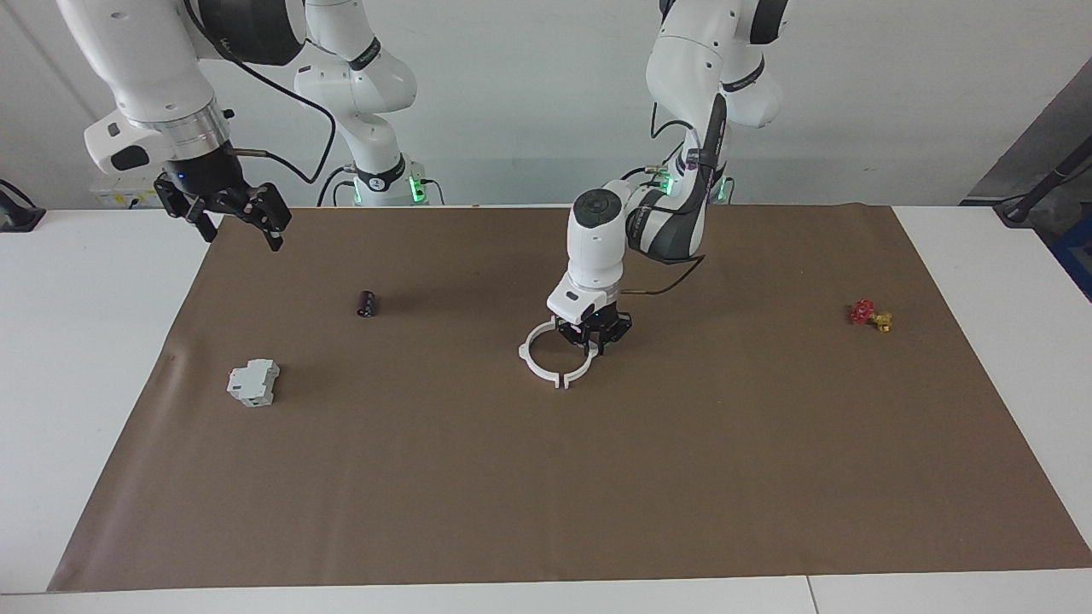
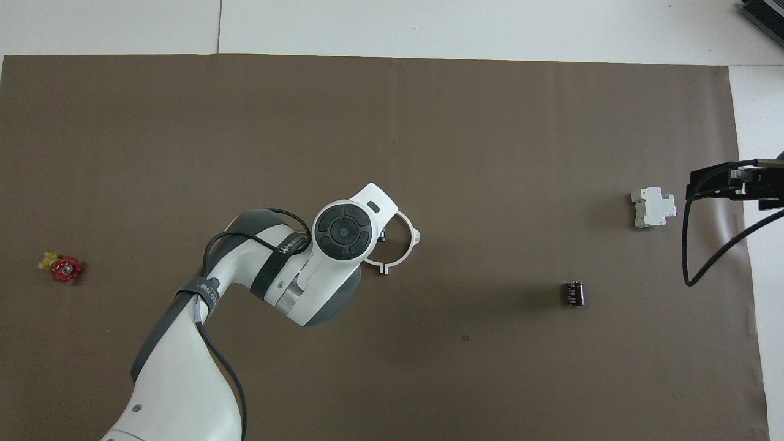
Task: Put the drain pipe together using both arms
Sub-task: 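Align and press the held half onto the placed half, closing the ring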
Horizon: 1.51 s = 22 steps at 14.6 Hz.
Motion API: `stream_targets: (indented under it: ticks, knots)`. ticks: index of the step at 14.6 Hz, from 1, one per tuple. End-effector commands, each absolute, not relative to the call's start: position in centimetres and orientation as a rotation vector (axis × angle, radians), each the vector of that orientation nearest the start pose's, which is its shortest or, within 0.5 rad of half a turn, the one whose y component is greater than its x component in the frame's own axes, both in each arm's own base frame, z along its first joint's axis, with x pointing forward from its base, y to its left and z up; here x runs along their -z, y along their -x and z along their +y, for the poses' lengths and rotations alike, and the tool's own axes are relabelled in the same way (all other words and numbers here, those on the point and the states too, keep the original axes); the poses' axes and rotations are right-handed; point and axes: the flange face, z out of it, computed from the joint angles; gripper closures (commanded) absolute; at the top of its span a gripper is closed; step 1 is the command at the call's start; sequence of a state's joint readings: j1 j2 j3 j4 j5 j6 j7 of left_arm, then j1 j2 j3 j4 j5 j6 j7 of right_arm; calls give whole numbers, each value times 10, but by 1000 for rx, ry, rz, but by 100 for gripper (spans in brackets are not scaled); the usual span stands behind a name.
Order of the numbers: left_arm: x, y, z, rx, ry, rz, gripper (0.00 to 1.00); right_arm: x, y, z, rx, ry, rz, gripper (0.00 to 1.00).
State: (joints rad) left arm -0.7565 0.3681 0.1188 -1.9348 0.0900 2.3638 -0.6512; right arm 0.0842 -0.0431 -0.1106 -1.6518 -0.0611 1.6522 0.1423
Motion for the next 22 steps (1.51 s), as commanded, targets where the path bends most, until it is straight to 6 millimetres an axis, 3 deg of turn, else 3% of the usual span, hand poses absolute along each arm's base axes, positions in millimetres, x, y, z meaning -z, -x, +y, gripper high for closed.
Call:
stream_targets:
  ticks: [1, 4, 22]
  knots:
    - [-302, -498, -376, 213, 3077, 62, 67, -619, -543, -24, 72, 3187, 234, 0]
    - [-302, -498, -376, 213, 3078, 64, 74, -619, -543, -24, 72, 3187, 234, 0]
    - [-305, -497, -382, 224, 3083, 20, 72, -619, -543, -24, 72, 3187, 234, 0]
